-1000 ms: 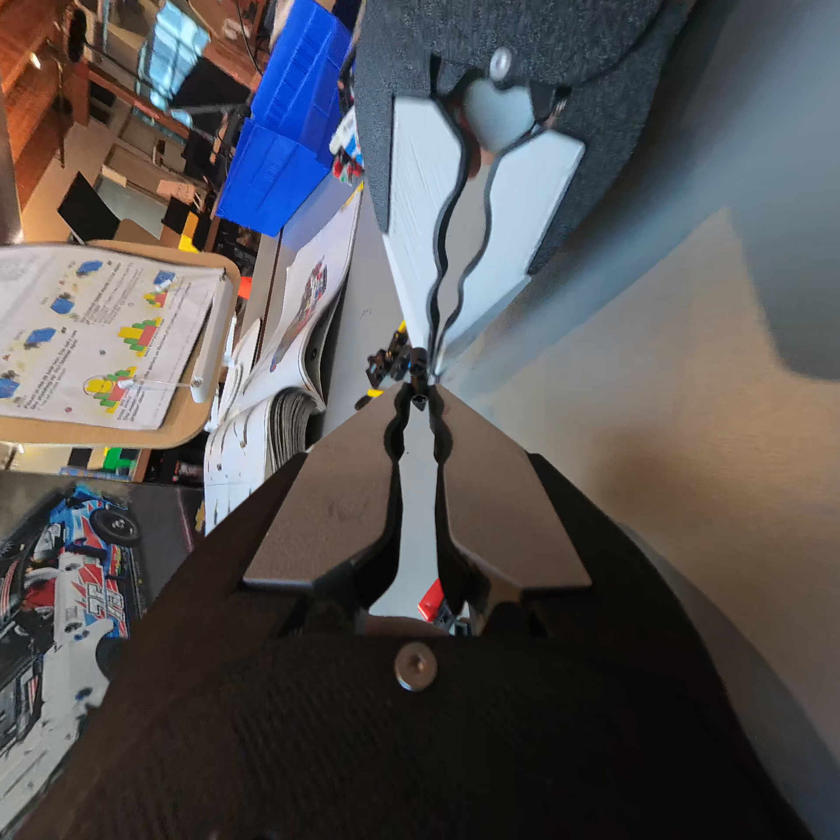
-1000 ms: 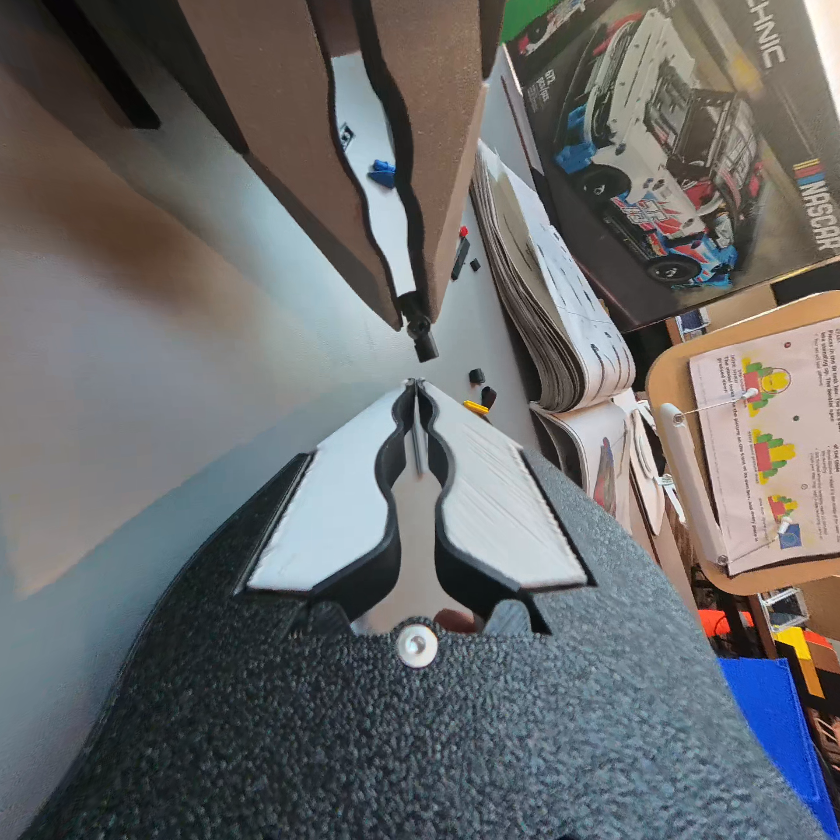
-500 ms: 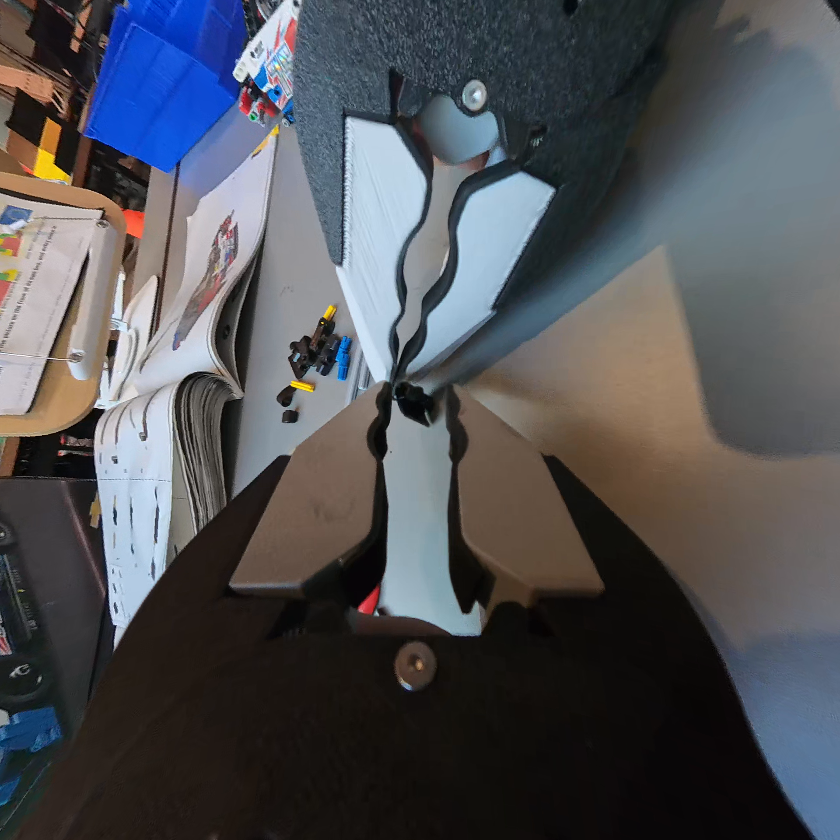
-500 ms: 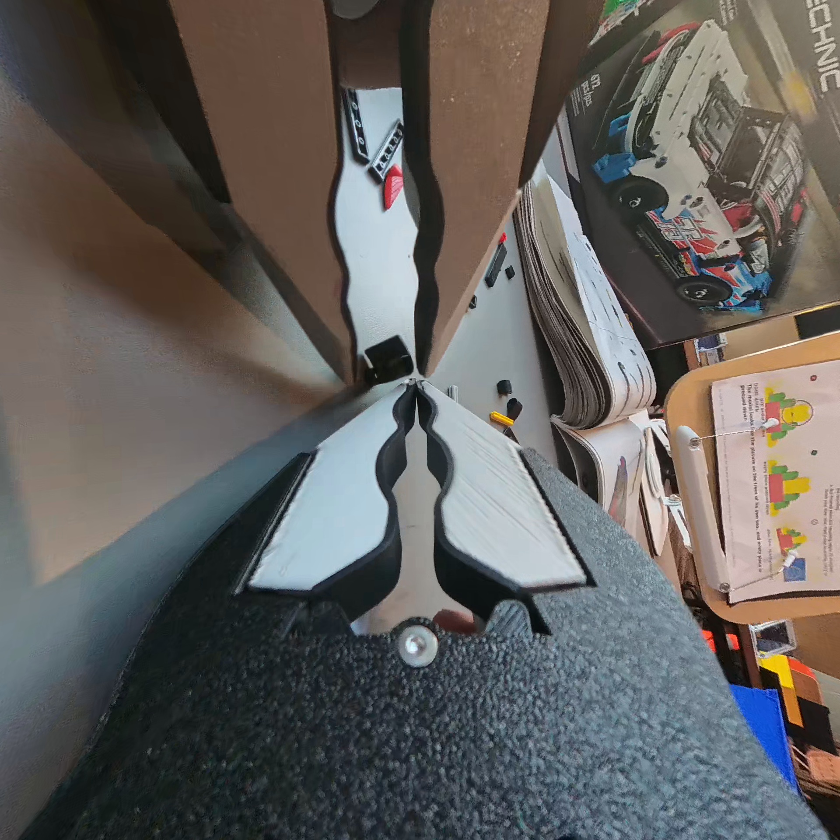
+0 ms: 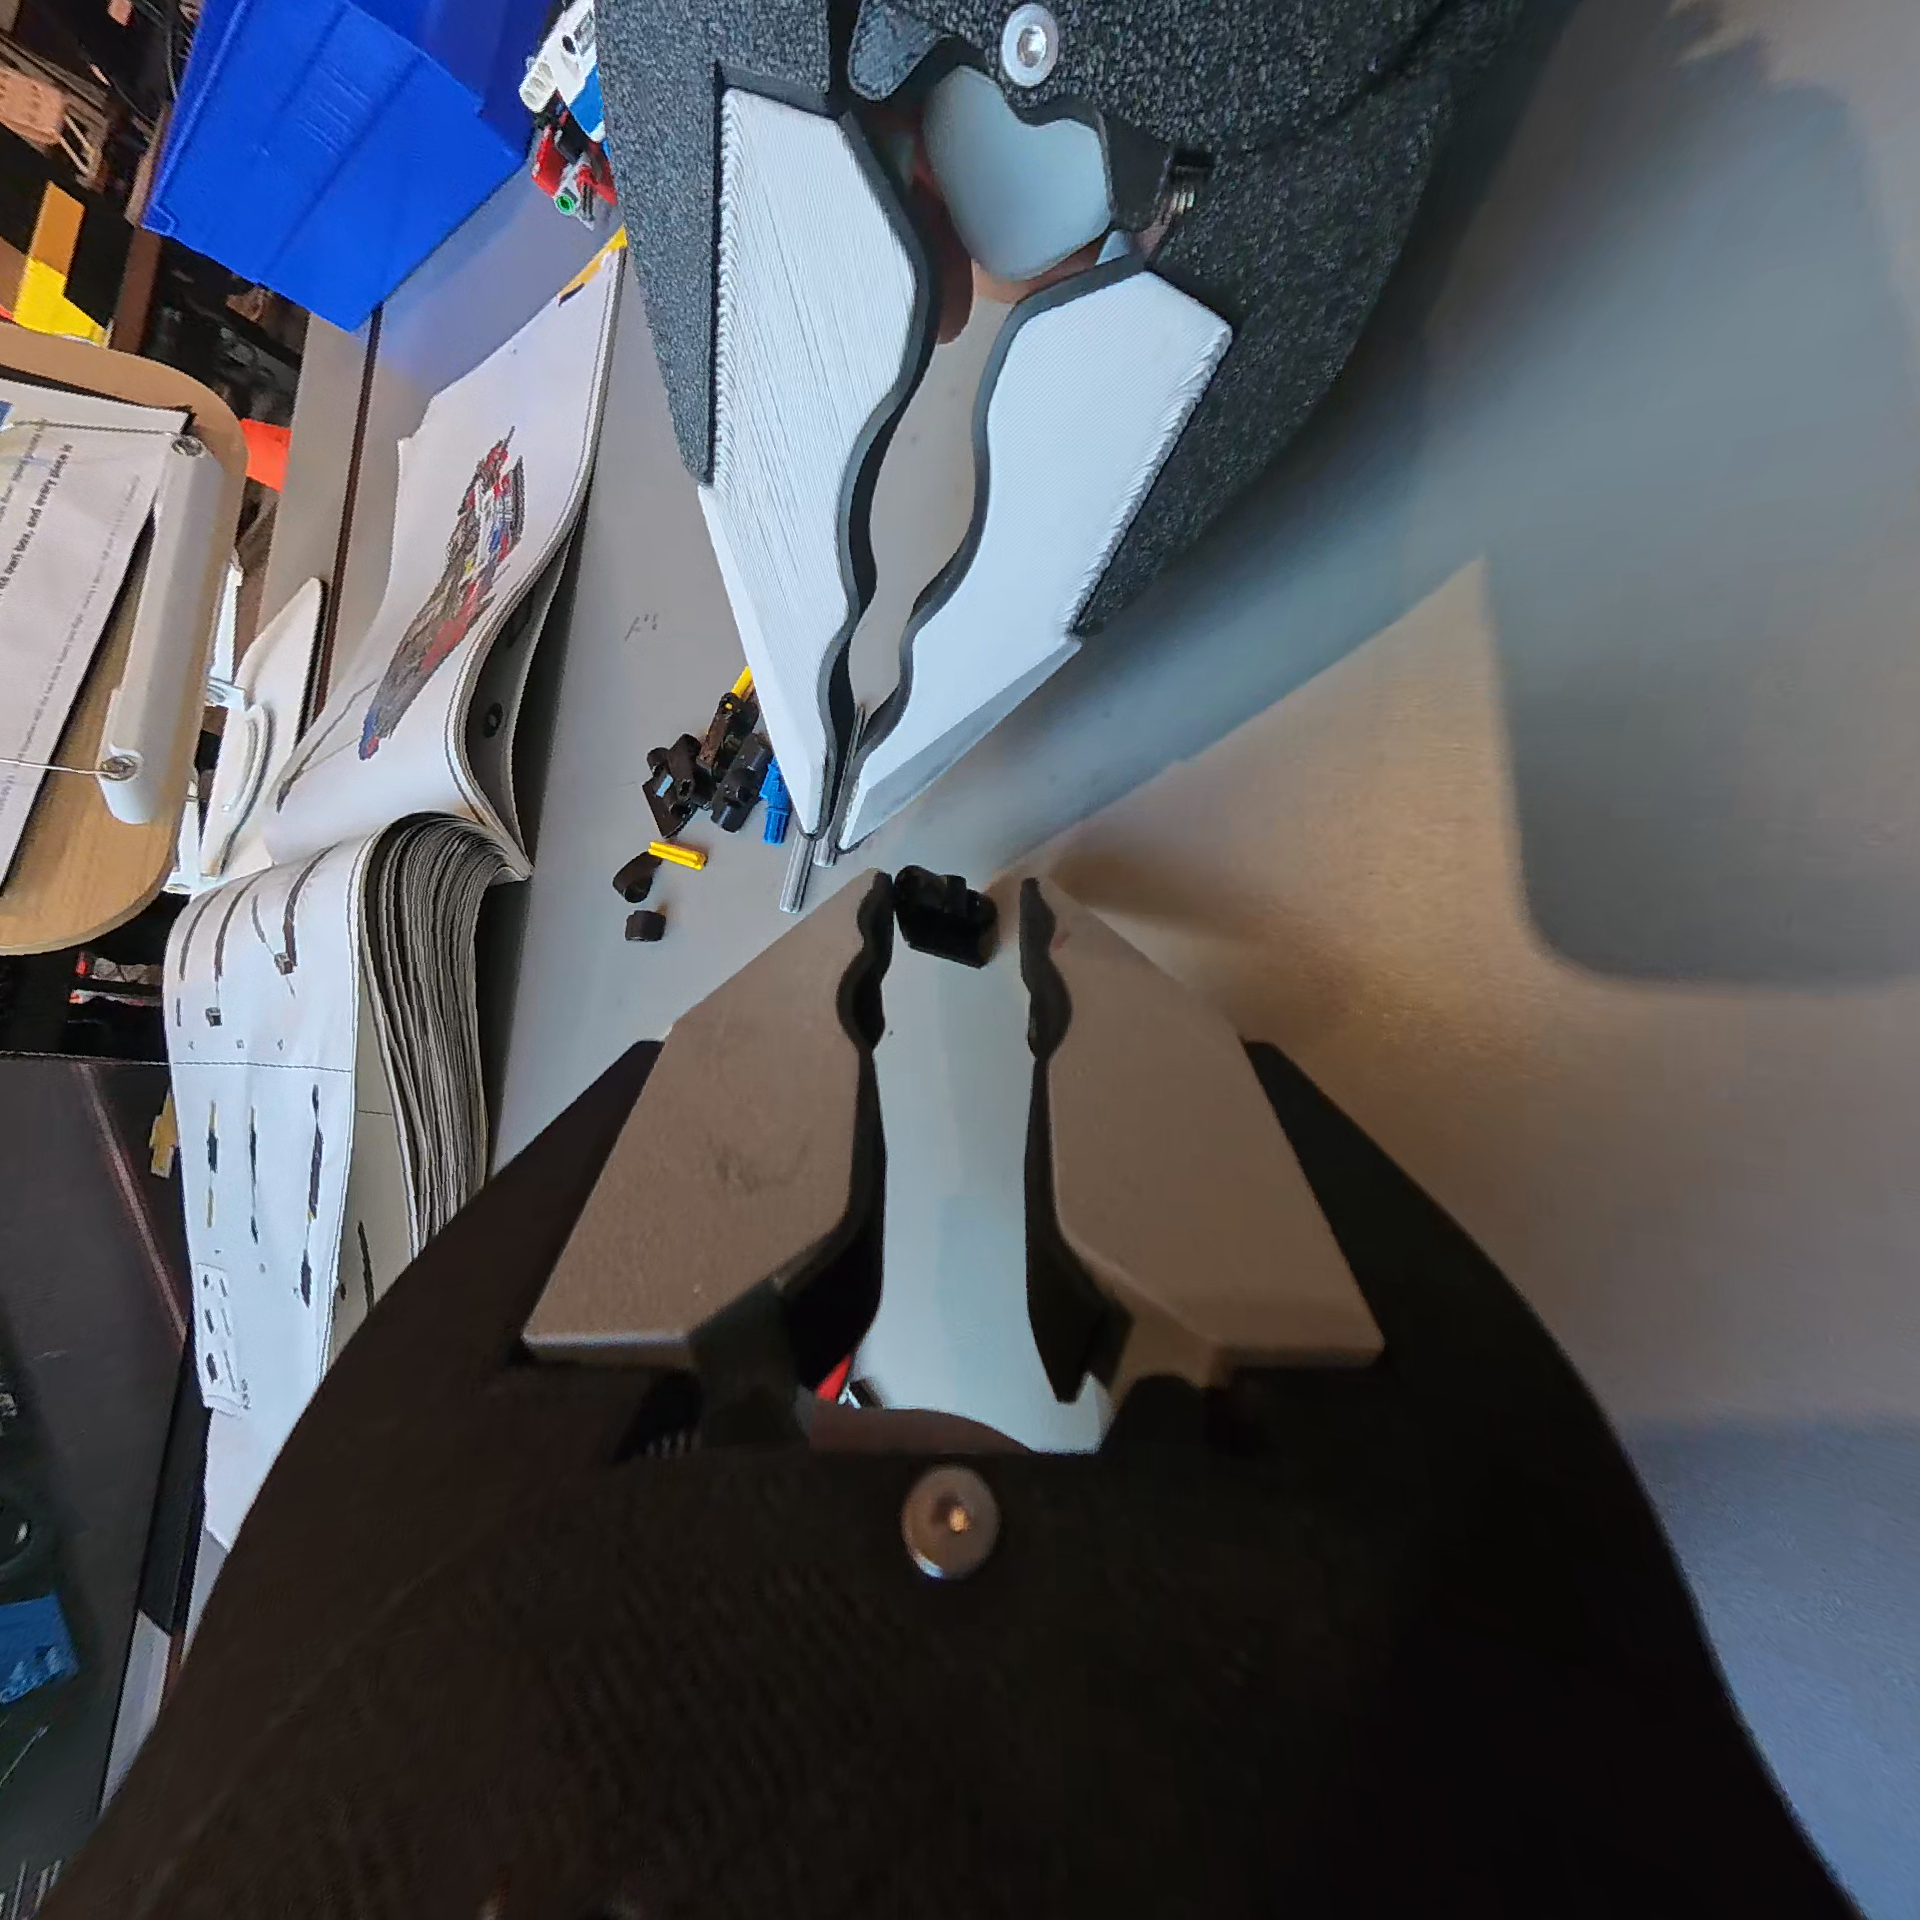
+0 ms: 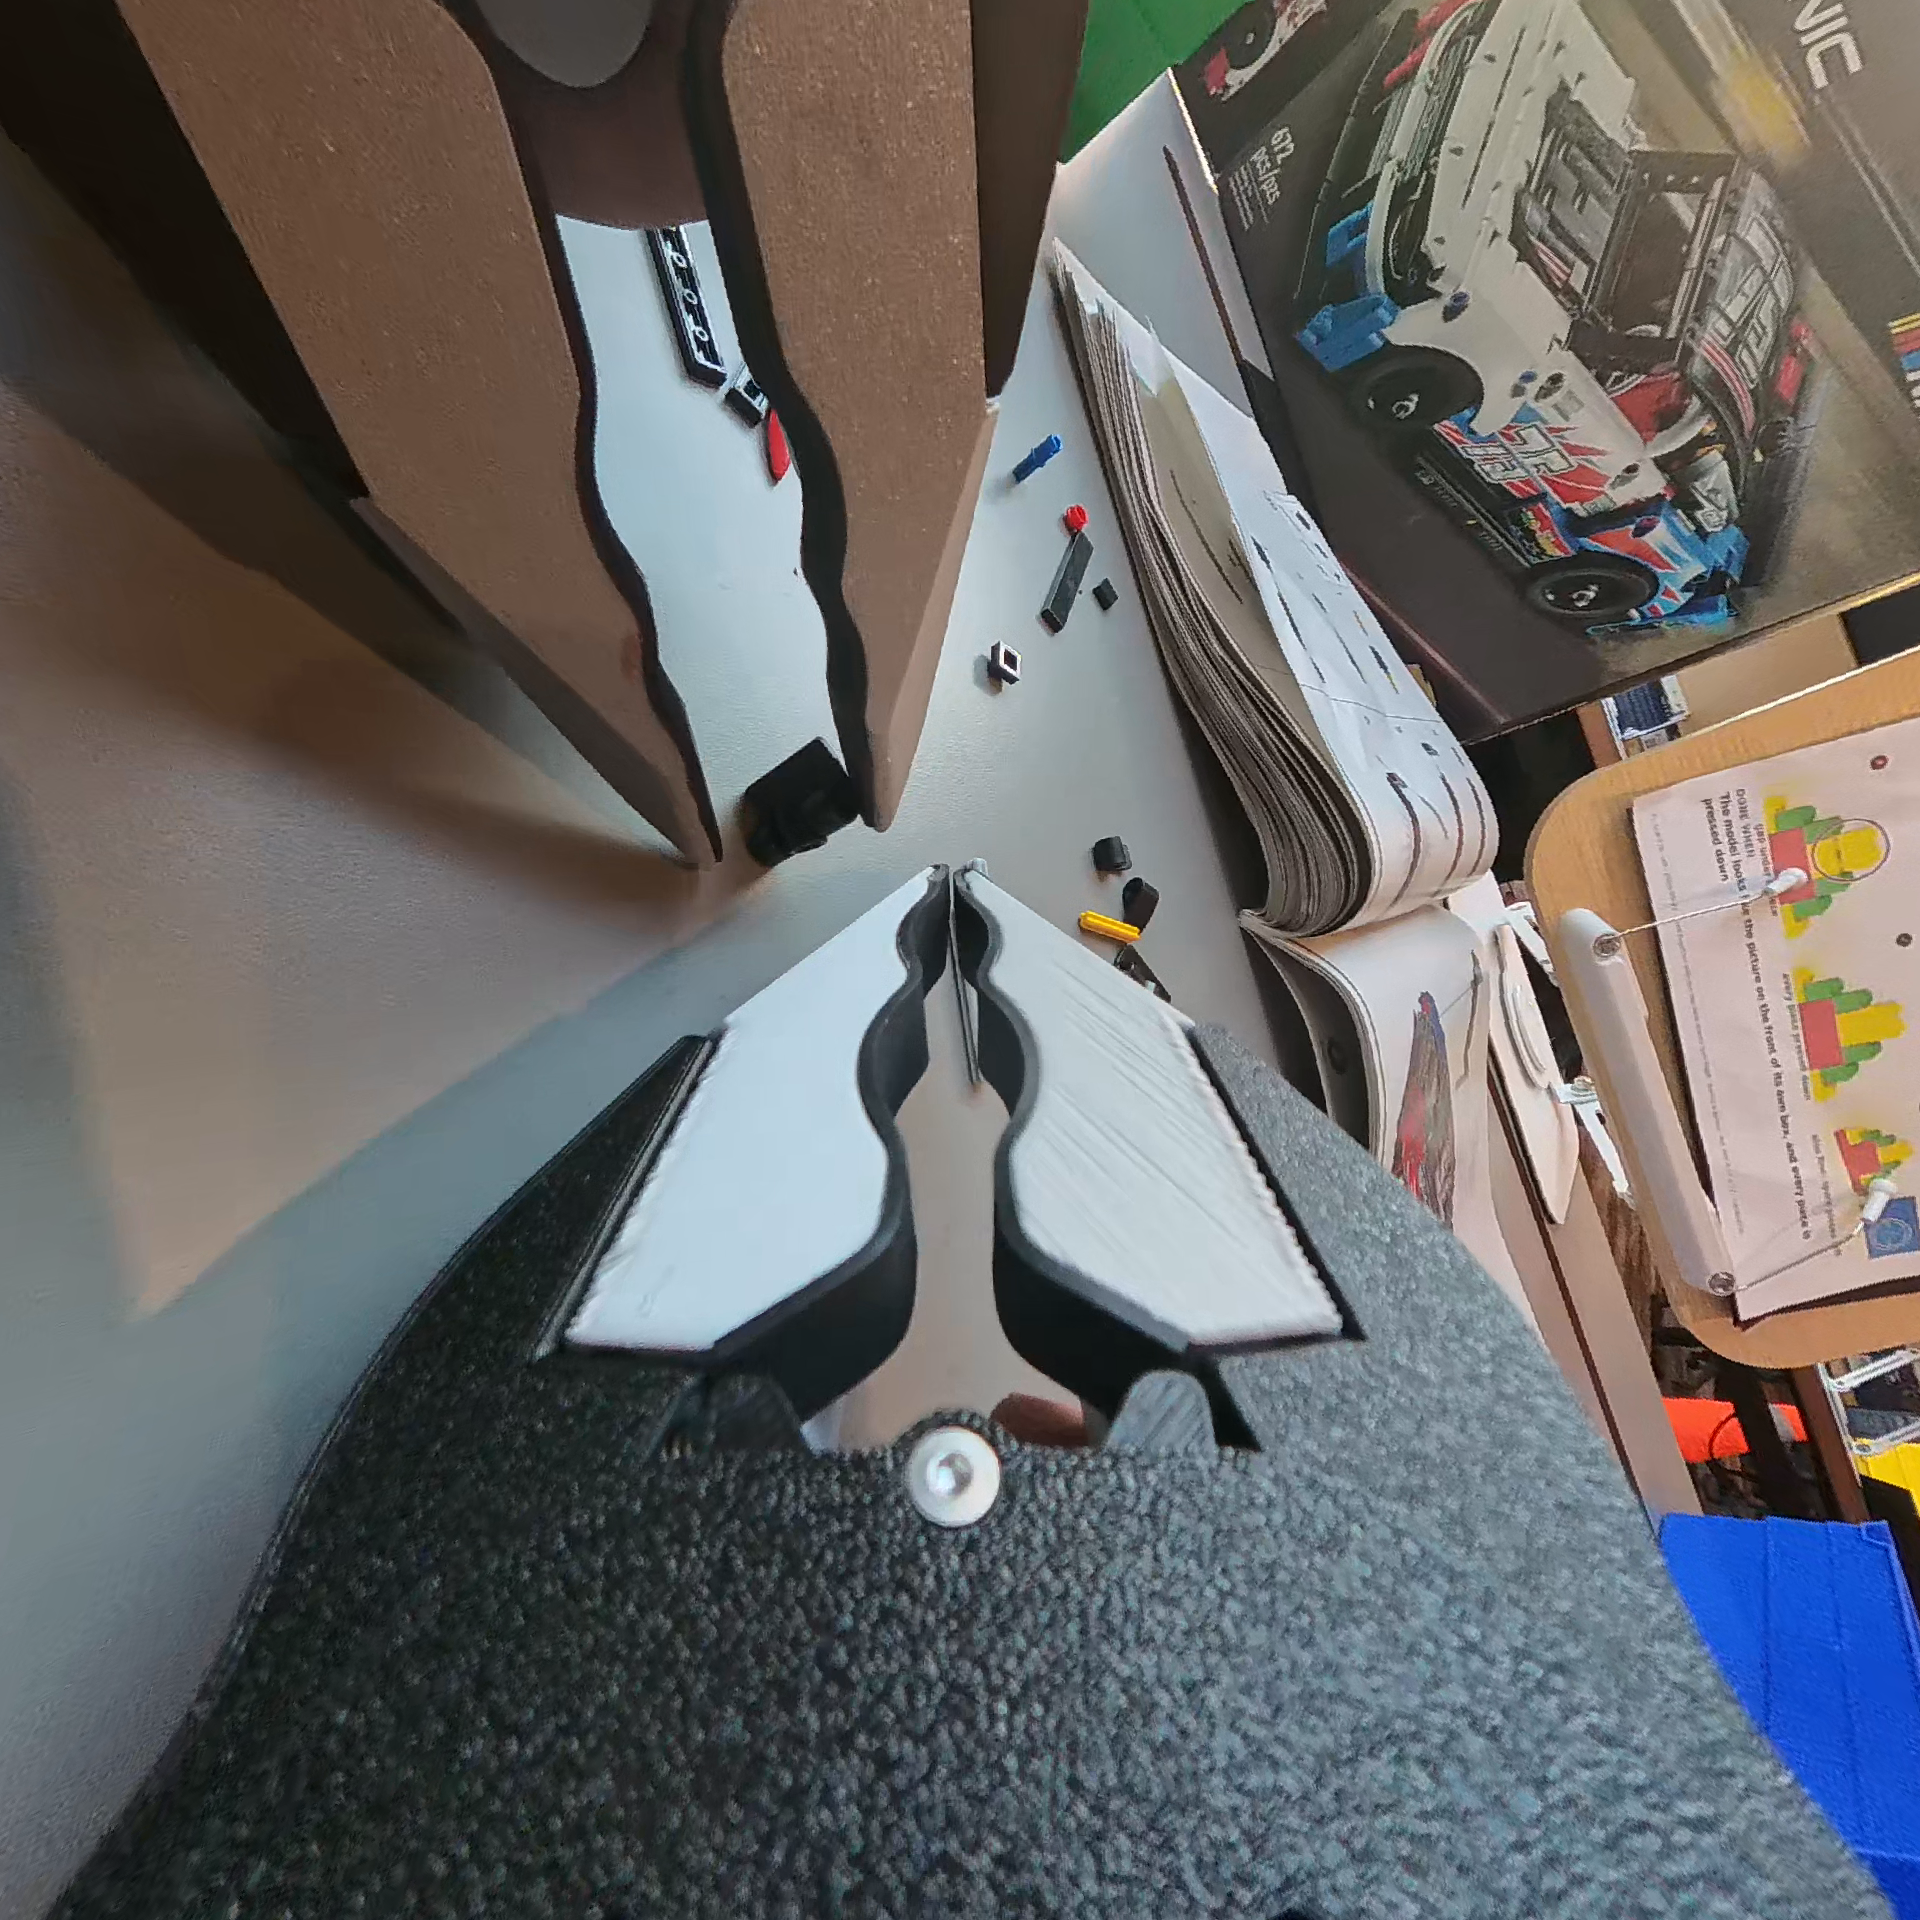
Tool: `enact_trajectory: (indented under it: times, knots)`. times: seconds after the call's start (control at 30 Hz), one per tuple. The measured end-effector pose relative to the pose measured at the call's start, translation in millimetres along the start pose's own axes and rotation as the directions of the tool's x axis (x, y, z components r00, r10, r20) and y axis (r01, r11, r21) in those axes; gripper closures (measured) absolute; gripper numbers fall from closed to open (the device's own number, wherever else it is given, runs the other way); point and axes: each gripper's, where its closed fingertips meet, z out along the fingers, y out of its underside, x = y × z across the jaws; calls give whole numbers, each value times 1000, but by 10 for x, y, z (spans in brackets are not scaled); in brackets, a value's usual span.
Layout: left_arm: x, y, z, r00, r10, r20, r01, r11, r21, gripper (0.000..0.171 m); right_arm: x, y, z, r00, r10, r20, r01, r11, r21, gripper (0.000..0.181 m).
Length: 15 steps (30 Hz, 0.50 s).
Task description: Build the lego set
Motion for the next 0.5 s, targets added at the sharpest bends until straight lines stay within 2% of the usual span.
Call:
enact_trajectory:
  times: [0.27,0.5]
  knots:
    - [-12,-19,-18,1000,-3,6,3,1000,12,152,23,-26,-28,999,44,12,-45,999,28,181]
    - [-108,-20,-130,997,-73,-9,74,996,44,149,83,-65,-90,992,121,36,-123,989,81,181]
